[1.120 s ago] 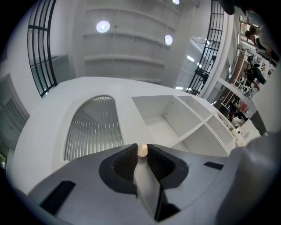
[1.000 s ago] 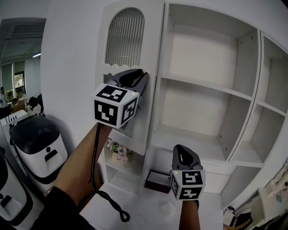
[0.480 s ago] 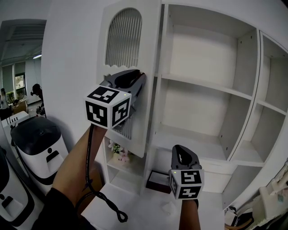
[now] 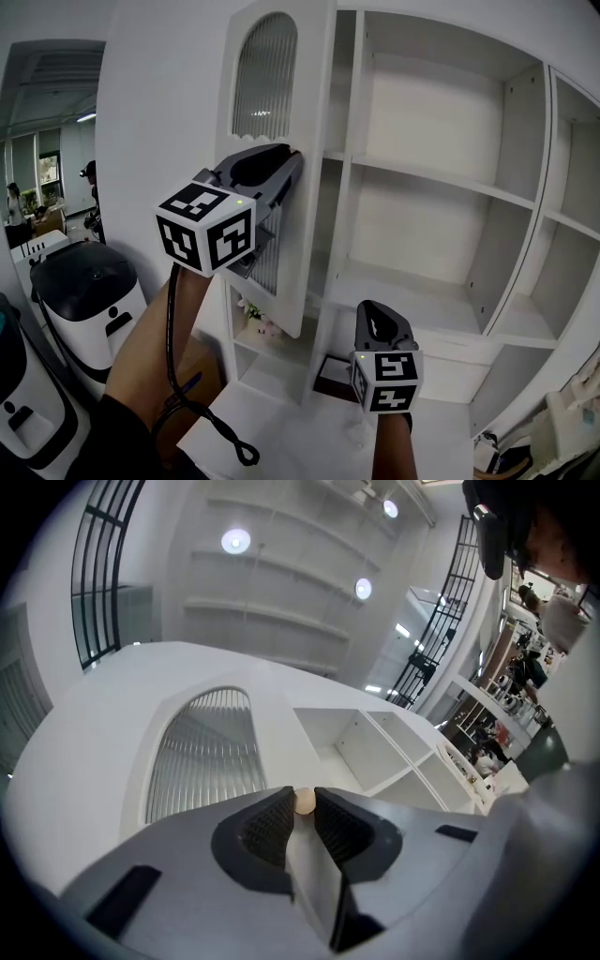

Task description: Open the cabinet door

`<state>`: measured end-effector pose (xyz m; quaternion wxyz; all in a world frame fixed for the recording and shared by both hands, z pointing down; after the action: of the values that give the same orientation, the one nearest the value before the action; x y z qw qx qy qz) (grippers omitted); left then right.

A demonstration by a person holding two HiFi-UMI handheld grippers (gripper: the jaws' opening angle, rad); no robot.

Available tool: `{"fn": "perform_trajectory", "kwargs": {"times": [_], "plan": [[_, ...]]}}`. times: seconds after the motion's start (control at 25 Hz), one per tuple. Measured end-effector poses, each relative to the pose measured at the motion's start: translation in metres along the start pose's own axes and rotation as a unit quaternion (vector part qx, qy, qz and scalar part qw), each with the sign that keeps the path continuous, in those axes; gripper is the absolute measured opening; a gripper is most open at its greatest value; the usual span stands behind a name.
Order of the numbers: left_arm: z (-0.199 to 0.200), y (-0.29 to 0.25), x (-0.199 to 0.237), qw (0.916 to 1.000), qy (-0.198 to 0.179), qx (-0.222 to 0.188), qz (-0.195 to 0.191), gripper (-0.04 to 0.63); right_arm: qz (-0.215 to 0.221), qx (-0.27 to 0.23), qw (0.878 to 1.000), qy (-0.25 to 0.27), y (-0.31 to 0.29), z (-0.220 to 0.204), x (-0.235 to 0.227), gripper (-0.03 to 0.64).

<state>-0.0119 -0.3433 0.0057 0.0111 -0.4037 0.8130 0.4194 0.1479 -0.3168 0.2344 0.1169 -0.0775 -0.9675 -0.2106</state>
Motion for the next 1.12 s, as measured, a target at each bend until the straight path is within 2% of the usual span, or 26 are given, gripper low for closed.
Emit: {"fn": "perform_trajectory", "kwargs": {"times": [0.56, 1.12], "plan": [[-0.005, -0.005, -0.002, 1.0, -0.007, 0.003, -0.002, 0.074, -0.004, 0.008, 1.0, -0.002, 0.003, -0.009, -0.004, 0.02], [0.019, 0.023, 0.009, 0.9994, 0.02, -0.025, -0.013, 0.074, 0.005, 0.008, 1.0, -0.008, 0.0, -0.009, 0.013, 0.02]]}}
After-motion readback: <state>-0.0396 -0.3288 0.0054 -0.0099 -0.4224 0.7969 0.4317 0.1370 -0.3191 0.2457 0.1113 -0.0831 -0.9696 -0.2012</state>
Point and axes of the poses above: the fingertips, and each gripper's own axes: y backward along the fingers, x to its left, z out of its top, the point moved 2 cm from there along y, backward along the fingers, and after that the axes turned 15 degrees about -x, right-handed, at the moved point
